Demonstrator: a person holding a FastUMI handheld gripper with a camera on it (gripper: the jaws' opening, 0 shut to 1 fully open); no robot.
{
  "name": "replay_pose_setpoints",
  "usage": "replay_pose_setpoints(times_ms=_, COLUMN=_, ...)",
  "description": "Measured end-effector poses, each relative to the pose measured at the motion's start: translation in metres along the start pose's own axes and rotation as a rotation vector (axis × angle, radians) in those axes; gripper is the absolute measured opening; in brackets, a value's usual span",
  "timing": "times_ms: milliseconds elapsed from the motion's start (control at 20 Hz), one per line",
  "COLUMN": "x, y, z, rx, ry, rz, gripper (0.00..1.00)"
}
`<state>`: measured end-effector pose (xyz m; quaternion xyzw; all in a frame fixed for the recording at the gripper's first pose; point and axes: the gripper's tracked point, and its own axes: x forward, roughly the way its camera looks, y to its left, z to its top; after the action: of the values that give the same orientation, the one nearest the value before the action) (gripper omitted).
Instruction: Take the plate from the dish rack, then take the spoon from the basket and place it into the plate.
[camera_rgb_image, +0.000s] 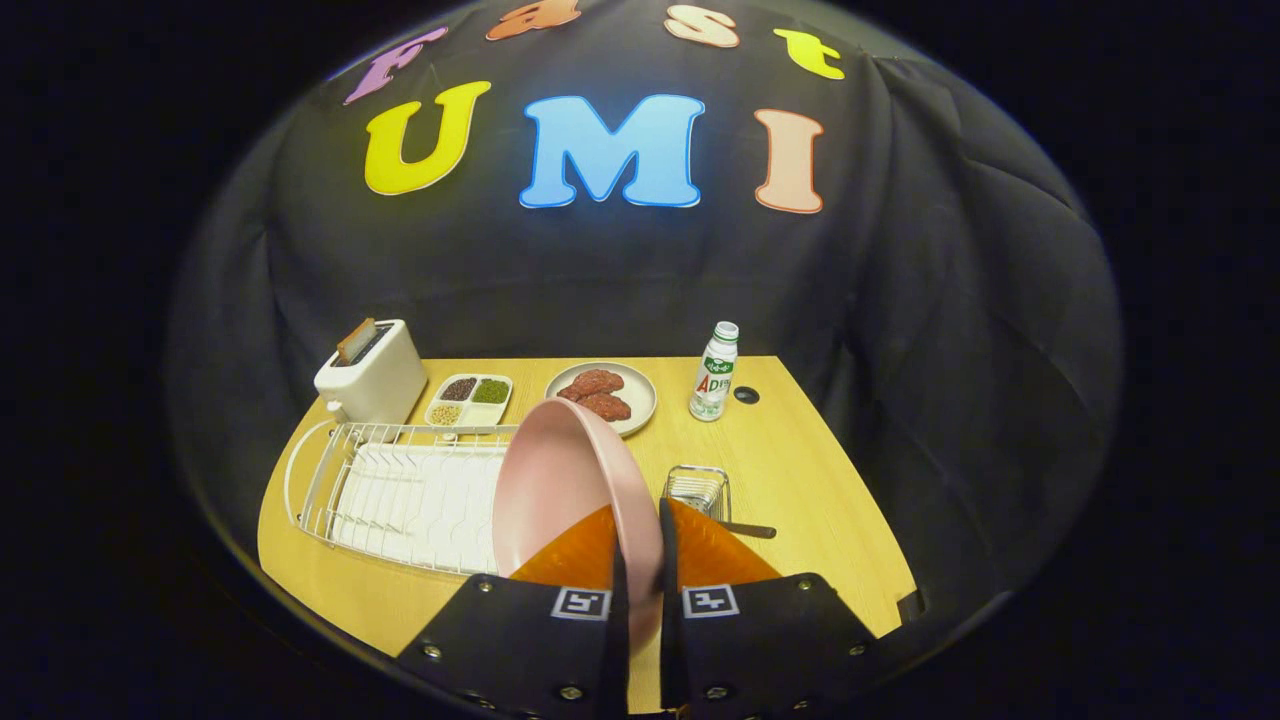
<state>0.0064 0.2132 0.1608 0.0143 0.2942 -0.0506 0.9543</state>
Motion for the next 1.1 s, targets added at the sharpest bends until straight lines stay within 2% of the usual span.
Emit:
replay_pose_setpoints(times_ms=150, x=-0.006, y=-0.017, z=-0.032, rx=0.103, ry=0.044, rz=0.065, gripper=0.12)
replay_pose_setpoints(times_ms=400, x=0.002, y=-0.037, z=-0.077, rx=0.105, ry=0.104, rz=0.12, gripper=0.12)
replay_pose_setpoints(times_ms=550, x=0.009, y=-0.039, z=-0.098, rx=0.085, ry=0.137, rz=0.2, gripper=0.12)
replay_pose_setpoints(times_ms=700, x=0.019, y=-0.031, z=-0.133, rx=0.119, ry=0.231, rz=0.318, gripper=0.12)
replay_pose_setpoints(times_ms=900, x=0.039, y=-0.028, z=-0.17, rx=0.145, ry=0.324, rz=0.378, gripper=0.12)
replay_pose_setpoints(times_ms=1100, x=0.054, y=-0.015, z=-0.191, rx=0.192, ry=0.39, rz=0.476, gripper=0.12)
